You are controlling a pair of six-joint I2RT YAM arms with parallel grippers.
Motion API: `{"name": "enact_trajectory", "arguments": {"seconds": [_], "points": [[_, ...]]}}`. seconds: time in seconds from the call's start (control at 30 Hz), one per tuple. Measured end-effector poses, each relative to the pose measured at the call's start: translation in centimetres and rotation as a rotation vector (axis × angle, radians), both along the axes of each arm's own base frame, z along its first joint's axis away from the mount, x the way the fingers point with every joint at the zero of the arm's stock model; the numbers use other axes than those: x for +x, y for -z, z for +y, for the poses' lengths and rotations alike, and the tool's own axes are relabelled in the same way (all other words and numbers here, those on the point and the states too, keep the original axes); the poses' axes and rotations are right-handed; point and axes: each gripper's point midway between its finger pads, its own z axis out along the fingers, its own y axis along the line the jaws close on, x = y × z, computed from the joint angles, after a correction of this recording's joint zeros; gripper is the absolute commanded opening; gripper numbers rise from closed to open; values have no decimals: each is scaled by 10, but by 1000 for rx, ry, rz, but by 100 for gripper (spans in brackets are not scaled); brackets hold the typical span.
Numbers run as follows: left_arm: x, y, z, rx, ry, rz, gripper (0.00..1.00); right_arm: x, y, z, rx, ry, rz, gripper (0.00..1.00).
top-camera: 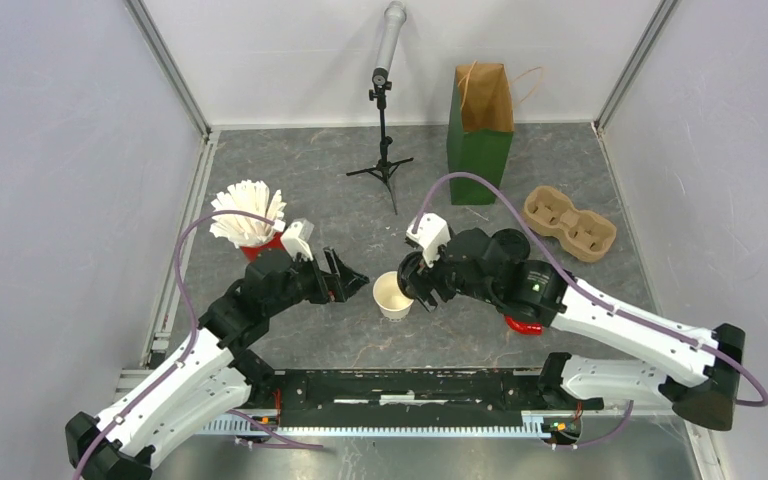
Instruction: Pack the takeout coffee
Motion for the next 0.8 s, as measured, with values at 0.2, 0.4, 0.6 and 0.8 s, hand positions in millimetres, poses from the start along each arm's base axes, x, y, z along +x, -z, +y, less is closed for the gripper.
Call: {"name": "enact_trajectory", "arguments": {"seconds": [0.2, 0.4, 0.6, 0.8], "points": [[-7, 27, 6, 44, -5, 60, 94, -5, 31, -1, -153, 10, 132, 71], [-12, 34, 10, 50, -7, 74, 92, -4, 40, 13, -225, 2, 210, 72], [-16, 45, 13, 55, -9, 88, 88, 1, 45, 34, -284, -5, 259, 74], [-16, 44, 14, 40, -27, 99, 86, 2, 59, 46, -354, -21, 309, 76]]}}
